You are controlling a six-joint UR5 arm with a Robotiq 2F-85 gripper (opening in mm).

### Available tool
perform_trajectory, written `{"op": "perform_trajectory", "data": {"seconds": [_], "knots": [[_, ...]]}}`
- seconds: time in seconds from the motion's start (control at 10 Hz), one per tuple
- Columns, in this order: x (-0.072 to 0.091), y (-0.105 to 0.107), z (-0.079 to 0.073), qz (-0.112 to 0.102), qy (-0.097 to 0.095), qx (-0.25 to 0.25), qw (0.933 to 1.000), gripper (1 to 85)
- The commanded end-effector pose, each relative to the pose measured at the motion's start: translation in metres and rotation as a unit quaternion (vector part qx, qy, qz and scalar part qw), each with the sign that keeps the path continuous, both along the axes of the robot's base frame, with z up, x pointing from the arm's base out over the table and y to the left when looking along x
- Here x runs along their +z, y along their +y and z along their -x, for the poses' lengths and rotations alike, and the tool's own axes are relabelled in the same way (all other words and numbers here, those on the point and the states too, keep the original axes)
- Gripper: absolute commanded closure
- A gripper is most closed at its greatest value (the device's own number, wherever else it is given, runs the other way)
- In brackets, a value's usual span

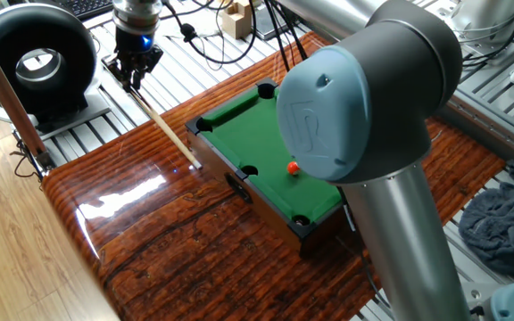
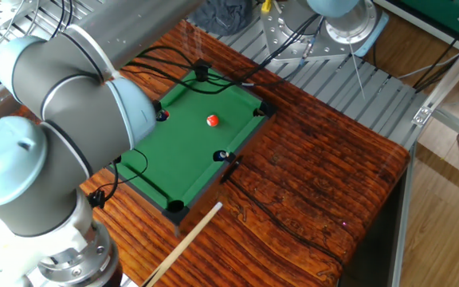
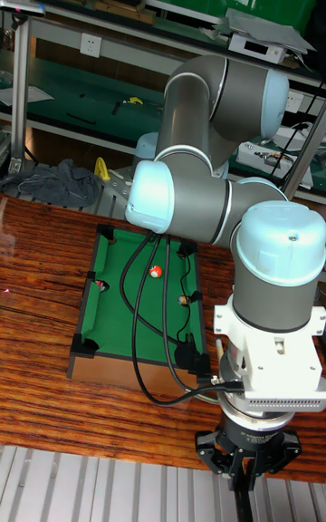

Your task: Hit the pool ball

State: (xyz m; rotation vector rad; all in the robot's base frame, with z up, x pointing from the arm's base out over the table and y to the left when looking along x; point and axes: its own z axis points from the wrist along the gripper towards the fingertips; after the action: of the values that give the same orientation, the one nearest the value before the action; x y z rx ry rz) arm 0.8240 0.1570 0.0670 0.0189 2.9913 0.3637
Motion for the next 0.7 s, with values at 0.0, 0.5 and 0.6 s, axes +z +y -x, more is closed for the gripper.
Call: {"op": "perform_trajectory", "data": {"seconds": [0.0,0.5,0.6], "knots": [[0.0042,-0.0008,0.0022,-0.006,0.008,-0.007,0.9999,84.3],[0.0091,-0.0049,0.0054,0.004,0.032,-0.015,0.9994,84.3],[0.0104,-0.0066,0.0083,0.006,0.041,-0.015,0.999,84.3]]}}
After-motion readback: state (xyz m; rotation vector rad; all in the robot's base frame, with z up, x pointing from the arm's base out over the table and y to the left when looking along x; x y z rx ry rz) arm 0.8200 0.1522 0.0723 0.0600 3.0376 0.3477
